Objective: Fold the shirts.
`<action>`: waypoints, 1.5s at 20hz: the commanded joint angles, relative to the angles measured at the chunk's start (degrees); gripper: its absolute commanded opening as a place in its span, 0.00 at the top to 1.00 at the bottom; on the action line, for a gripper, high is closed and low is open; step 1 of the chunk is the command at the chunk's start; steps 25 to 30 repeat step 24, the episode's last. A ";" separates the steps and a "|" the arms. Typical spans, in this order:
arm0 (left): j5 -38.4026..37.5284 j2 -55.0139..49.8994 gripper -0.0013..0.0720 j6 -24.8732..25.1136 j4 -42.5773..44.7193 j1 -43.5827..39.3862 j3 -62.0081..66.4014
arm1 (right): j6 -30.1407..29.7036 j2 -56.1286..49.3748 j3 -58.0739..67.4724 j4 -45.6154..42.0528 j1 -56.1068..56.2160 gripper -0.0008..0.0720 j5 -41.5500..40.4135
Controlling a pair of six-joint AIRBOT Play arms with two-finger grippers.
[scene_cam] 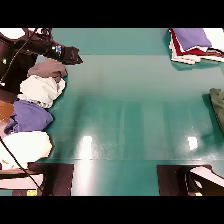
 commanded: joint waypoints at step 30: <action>1.75 0.04 0.95 -0.04 -0.42 -0.02 0.02 | 0.59 3.56 12.90 10.58 62.31 0.96 12.02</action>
